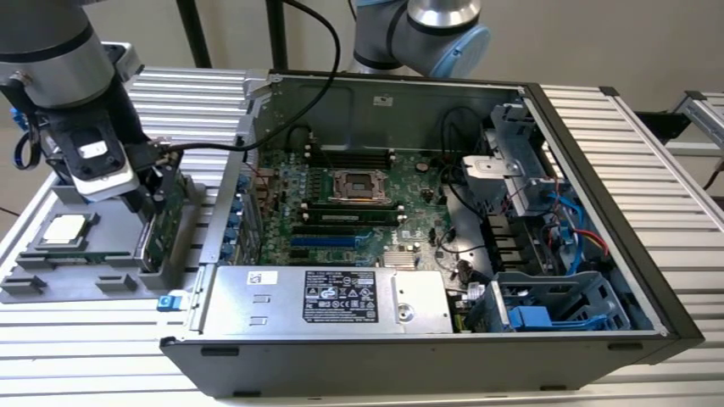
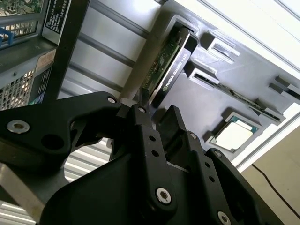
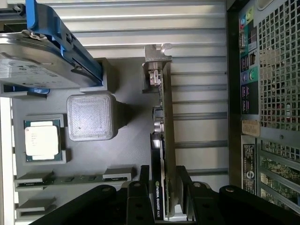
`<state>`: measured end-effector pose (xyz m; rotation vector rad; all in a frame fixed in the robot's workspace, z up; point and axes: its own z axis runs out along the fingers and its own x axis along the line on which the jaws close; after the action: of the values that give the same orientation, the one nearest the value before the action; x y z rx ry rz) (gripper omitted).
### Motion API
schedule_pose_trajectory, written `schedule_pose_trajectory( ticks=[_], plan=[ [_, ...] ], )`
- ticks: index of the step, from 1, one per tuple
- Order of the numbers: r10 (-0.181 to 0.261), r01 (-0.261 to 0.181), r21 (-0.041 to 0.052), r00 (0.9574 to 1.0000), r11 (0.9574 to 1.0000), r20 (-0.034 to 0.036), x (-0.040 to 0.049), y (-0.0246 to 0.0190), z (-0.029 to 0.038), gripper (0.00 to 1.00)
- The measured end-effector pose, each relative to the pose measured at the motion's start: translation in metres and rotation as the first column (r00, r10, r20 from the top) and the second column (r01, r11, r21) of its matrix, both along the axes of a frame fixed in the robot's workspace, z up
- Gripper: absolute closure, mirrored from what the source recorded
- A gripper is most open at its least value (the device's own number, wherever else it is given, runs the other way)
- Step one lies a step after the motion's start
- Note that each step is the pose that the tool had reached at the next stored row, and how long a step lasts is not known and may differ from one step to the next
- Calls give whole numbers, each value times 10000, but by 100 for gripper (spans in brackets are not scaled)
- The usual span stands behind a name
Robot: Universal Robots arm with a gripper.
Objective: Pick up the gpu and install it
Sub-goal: 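Pick up the gpu and move the gpu toward the slot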
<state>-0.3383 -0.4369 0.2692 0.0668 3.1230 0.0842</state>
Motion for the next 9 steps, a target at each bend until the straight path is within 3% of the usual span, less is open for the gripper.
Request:
schedule_pose_trajectory(
  ticks=[9],
  plan=[
    [0, 0, 0, 10000, 10000, 0, 0, 0, -49, 0]
  ],
)
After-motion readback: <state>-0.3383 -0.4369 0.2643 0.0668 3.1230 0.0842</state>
